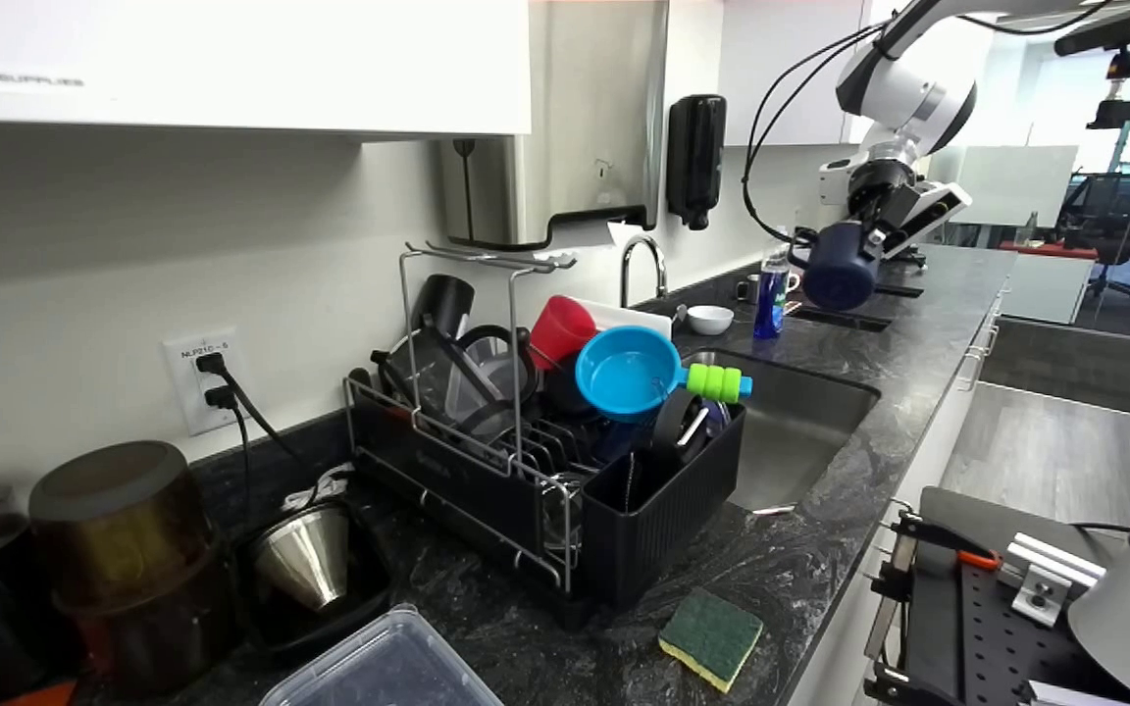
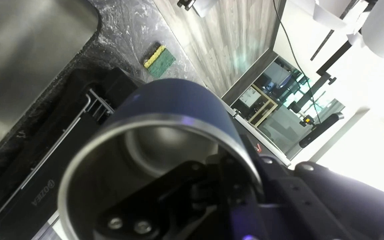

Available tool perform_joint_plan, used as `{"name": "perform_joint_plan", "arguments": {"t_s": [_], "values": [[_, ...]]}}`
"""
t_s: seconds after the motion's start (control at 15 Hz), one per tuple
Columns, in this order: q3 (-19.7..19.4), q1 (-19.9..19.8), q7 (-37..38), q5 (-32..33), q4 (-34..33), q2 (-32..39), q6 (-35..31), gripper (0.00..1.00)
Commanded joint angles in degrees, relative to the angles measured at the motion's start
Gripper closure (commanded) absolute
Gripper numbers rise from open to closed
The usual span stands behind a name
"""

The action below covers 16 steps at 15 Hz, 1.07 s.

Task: Take the mug from the sink and put it on the dish rack

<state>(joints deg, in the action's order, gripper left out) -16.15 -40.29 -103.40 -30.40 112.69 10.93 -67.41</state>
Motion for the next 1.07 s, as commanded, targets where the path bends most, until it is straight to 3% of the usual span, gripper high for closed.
{"name": "perform_joint_plan", "arguments": {"t_s": [0.0,0.33,0.4,1.0], "values": [[-1.48,2.97,-0.10,-1.45,6.18,-3.34,-4.86,0.98],[-2.12,6.27,-0.64,-0.40,10.72,-4.32,-10.61,0.98],[-2.48,6.18,-0.24,-0.47,7.97,-1.54,-7.37,0.93],[-3.11,7.08,-0.23,-0.44,9.06,-2.38,-8.91,0.93]]}}
